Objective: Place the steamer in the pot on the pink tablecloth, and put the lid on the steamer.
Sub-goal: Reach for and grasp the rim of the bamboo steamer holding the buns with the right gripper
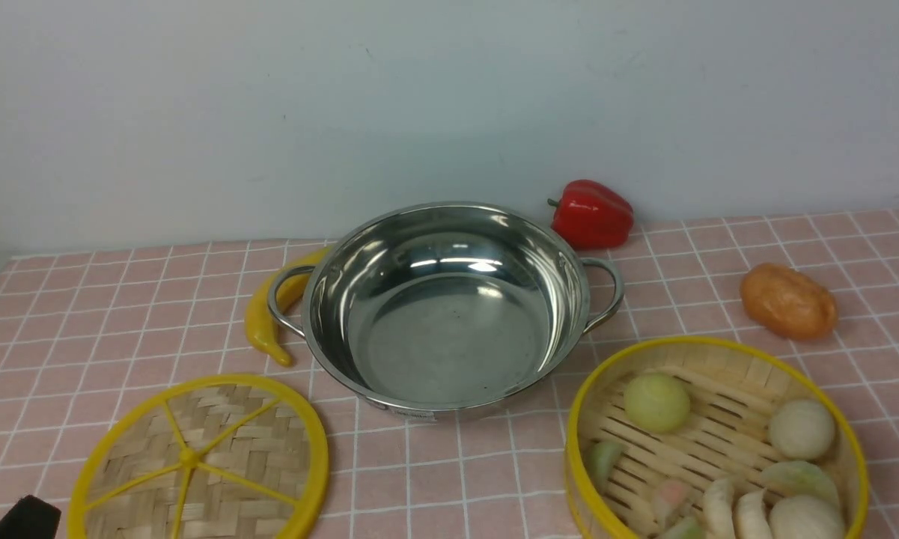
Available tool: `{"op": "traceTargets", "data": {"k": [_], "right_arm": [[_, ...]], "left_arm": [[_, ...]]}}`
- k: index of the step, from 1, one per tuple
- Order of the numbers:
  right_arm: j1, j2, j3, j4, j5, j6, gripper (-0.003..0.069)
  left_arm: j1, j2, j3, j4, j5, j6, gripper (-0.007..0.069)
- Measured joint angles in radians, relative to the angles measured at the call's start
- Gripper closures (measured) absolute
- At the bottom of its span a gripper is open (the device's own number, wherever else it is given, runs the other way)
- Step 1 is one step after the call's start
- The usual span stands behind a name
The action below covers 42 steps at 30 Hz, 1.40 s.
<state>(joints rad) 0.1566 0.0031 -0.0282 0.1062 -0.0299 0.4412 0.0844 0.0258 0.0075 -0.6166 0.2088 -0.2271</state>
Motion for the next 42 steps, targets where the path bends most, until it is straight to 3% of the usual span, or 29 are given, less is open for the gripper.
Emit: {"op": "traceTargets", "data": {"k": [3,11,19,23,24,27,28,29,31,32,35,36,37,38,40,42], "right_arm": [[0.0,0.0,0.0,0.062,-0.135,0.001,0.0419],[0.0,0.0,0.0,0.09,-0.349,0.003,0.0419],[0.0,0.001,-0.07,0.109,-0.75,0.036,0.0419],[0.0,0.057,-0.241,0.173,-0.799,-0.134,0.0419],[0.0,0.071,-0.269,0.189,-0.774,-0.191,0.0419],[0.0,0.181,-0.435,0.262,-0.512,-0.441,0.0419],[0.0,0.212,-0.47,0.279,-0.447,-0.503,0.0419],[0.0,0.265,-0.517,0.306,-0.277,-0.578,0.0419],[0.0,0.37,-0.582,0.352,-0.016,-0.654,0.0419],[0.0,0.37,-0.582,0.352,-0.016,-0.654,0.0419],[0.0,0.592,-0.654,0.394,0.41,-0.658,0.0419],[0.0,0.604,-0.656,0.393,0.451,-0.653,0.0419],[0.0,0.691,-0.677,0.38,0.579,-0.602,0.0419],[0.0,0.701,-0.68,0.376,0.595,-0.594,0.0419],[0.0,0.834,-0.724,0.264,0.798,-0.456,0.0419],[0.0,0.869,-0.741,0.21,0.853,-0.409,0.0419]], "left_arm": [[0.0,0.0,0.0,-0.11,-0.001,-0.032,0.0382],[0.0,0.0,0.0,-0.148,-0.031,-0.036,0.0382],[0.0,0.0,-0.11,-0.367,-0.195,-0.13,0.0382],[0.0,0.022,-0.281,-0.286,-0.375,-0.068,0.0382],[0.0,0.033,-0.306,-0.239,-0.402,-0.044,0.0382],[0.0,0.12,-0.433,0.056,-0.469,0.142,0.0382],[0.0,0.154,-0.455,0.132,-0.451,0.191,0.0382],[0.0,0.197,-0.484,0.249,-0.4,0.227,0.0382],[0.0,0.273,-0.525,0.348,-0.269,0.244,0.0382],[0.0,0.291,-0.528,0.355,-0.233,0.244,0.0382],[0.0,0.472,-0.557,0.411,0.125,0.216,0.0382],[0.0,0.472,-0.557,0.413,0.125,0.216,0.0382],[0.0,0.567,-0.557,0.42,0.301,0.213,0.0382],[0.0,0.588,-0.557,0.42,0.319,0.213,0.0382],[0.0,0.716,-0.557,0.426,0.519,0.215,0.0382],[0.0,0.754,-0.557,0.426,0.561,0.216,0.0382]]}}
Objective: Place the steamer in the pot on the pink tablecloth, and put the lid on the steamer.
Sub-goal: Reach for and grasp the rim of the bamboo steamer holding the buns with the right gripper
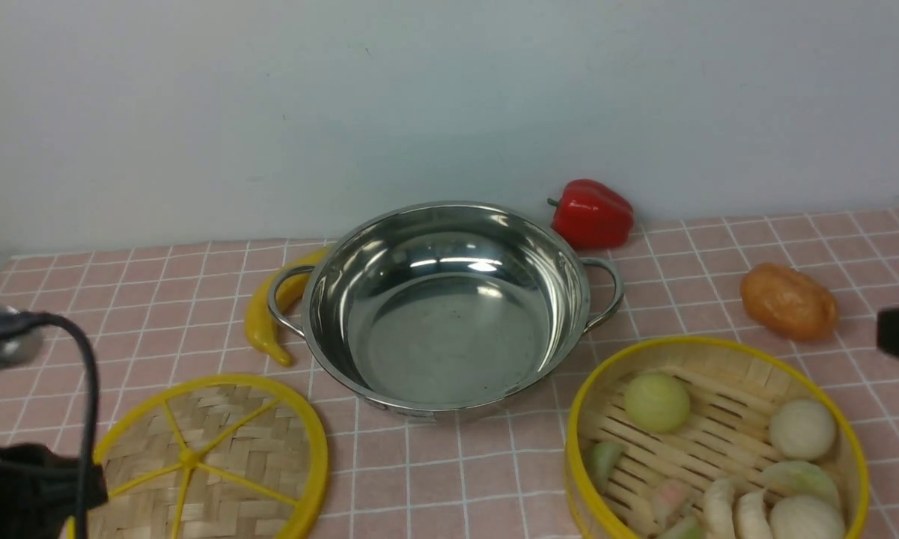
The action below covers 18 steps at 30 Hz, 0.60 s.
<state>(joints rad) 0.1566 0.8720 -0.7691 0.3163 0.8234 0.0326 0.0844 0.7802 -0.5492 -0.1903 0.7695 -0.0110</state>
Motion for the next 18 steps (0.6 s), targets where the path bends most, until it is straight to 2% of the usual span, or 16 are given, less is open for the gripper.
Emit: {"op": "traceTargets", "data": {"k": [2,5,10,18], "right_arm": [[0.0,0.069,-0.031,-0.135,0.115,0.115,0.0419],[0.0,0.13,-0.039,-0.249,0.222,0.229,0.0419],[0.0,0.195,-0.039,-0.279,0.241,0.267,0.0419],[0.0,0.348,-0.04,-0.293,0.108,0.299,0.0419]], "left_arm": [[0.0,0.077,0.0,0.001,0.058,0.0,0.0382],[0.0,0.147,0.0,0.001,0.073,0.0,0.0382],[0.0,0.192,0.0,0.002,0.053,0.003,0.0382],[0.0,0.195,-0.002,0.003,-0.007,0.011,0.0382]]}}
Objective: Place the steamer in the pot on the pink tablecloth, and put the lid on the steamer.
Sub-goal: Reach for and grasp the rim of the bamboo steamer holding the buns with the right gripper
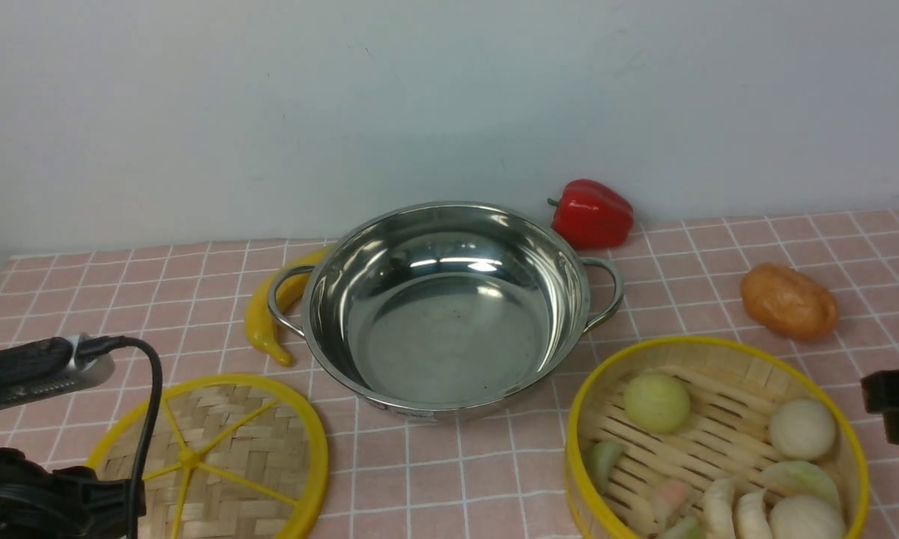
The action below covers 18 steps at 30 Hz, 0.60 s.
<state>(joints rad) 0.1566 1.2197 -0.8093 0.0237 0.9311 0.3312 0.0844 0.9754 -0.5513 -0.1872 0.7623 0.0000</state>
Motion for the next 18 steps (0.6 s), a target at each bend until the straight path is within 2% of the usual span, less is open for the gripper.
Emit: {"op": "traceTargets", "data": {"k": [18], "right_arm": [[0.0,0.338,-0.001,-0.032,-0.145,0.006,0.0422]], "left_arm": [[0.0,0.0,0.0,0.005,-0.007,0.046,0.0382]]}}
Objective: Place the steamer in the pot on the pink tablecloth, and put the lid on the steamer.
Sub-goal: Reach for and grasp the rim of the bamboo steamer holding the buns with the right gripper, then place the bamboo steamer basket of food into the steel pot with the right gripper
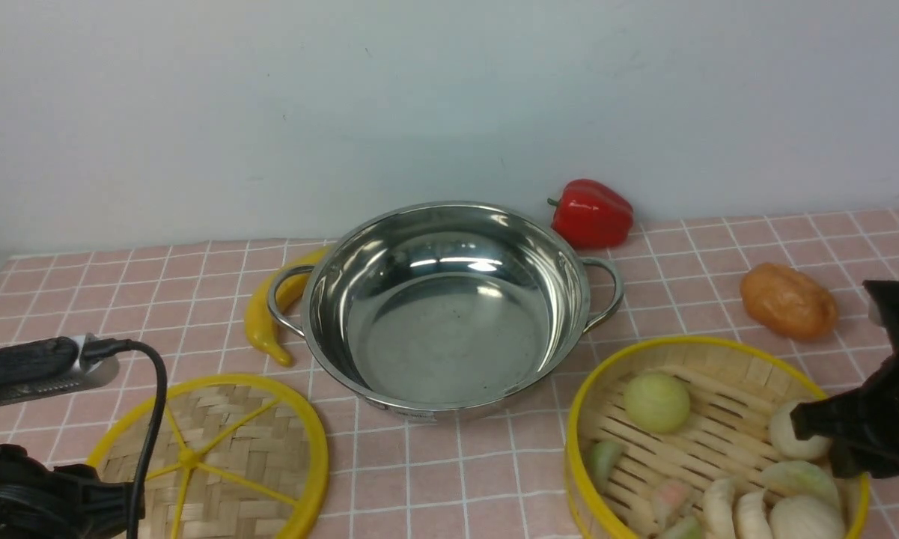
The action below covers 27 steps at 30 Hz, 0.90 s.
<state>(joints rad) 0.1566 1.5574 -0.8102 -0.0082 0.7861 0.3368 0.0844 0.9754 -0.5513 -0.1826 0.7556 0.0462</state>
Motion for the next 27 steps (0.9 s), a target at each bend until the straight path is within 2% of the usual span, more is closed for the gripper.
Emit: {"op": "traceTargets", "data": {"k": [2,4,5,7,12,18,25,27], "right_arm": [[0.0,0.018,0.0,-0.006,-0.01,0.001,0.0438],[0.0,0.042,0.0,-0.016,-0.027,0.002,0.05],[0.0,0.045,0.0,-0.016,-0.027,0.002,0.0507],[0.0,0.046,-0.001,-0.021,-0.028,0.011,0.0594],[0.0,0.021,-0.001,-0.033,0.046,-0.024,0.0596],[0.0,-0.13,-0.001,-0.036,0.213,-0.069,0.0592],[0.0,-0.255,-0.107,0.042,0.338,-0.138,0.0592],[0.0,-0.236,-0.213,0.104,0.35,-0.179,0.0592]], "left_arm": [[0.0,0.0,0.0,0.0,0.0,0.0,0.0382],[0.0,0.0,0.0,0.0,0.0,0.0,0.0382],[0.0,0.0,0.0,0.0,0.0,0.0,0.0382],[0.0,0.0,0.0,0.0,0.0,0.0,0.0382],[0.0,0.0,0.0,0.0,0.0,0.0,0.0382],[0.0,0.0,0.0,0.0,0.0,0.0,0.0382],[0.0,0.0,0.0,0.0,0.0,0.0,0.0382],[0.0,0.0,0.0,0.0,0.0,0.0,0.0382]]}}
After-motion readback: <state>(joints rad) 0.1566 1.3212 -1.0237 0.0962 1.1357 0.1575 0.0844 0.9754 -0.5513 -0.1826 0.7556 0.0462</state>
